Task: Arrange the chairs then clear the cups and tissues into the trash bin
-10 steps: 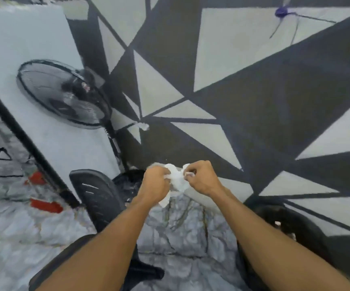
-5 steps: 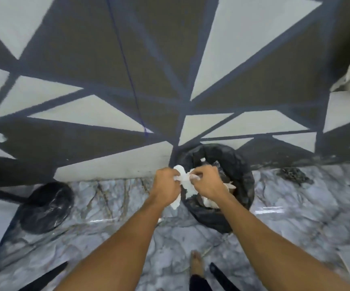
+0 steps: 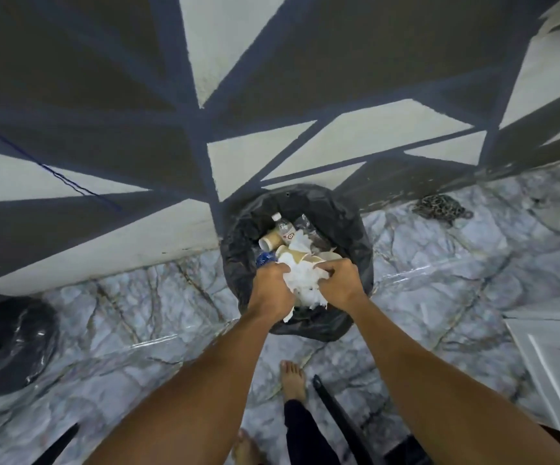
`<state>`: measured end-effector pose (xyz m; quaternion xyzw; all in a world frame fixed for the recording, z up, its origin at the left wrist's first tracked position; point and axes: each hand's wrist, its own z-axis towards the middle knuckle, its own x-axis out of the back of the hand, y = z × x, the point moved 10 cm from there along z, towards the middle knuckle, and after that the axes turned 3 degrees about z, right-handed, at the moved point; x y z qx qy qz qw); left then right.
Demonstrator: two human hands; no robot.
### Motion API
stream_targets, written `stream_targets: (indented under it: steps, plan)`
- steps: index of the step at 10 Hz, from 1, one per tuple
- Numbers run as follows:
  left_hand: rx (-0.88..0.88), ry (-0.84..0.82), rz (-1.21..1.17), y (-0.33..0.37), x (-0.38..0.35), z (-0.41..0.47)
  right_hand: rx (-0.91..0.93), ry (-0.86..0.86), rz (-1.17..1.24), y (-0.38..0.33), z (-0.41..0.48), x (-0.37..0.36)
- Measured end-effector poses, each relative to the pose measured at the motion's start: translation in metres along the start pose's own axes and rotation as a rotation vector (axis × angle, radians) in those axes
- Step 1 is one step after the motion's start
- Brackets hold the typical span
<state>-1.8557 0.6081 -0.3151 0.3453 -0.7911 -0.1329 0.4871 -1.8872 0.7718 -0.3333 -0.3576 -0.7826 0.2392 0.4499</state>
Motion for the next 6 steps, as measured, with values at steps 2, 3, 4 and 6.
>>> stream_targets:
  steps: [2, 3, 4, 6]
  plan:
    - [0.013, -0.097, 0.023, 0.002, -0.033, 0.024, -0.081, -0.126, -0.002, 0.023, 0.029, -0.014]
    - [0.031, -0.137, 0.039, 0.000, -0.040, 0.029, -0.106, -0.150, -0.004, 0.031, 0.036, -0.017]
    - [0.021, -0.162, 0.067, 0.003, -0.041, 0.029, -0.135, -0.161, -0.022, 0.041, 0.038, -0.017]
    - [0.038, -0.129, 0.048, -0.001, -0.036, 0.025, -0.127, -0.162, 0.037, 0.035, 0.029, -0.024]
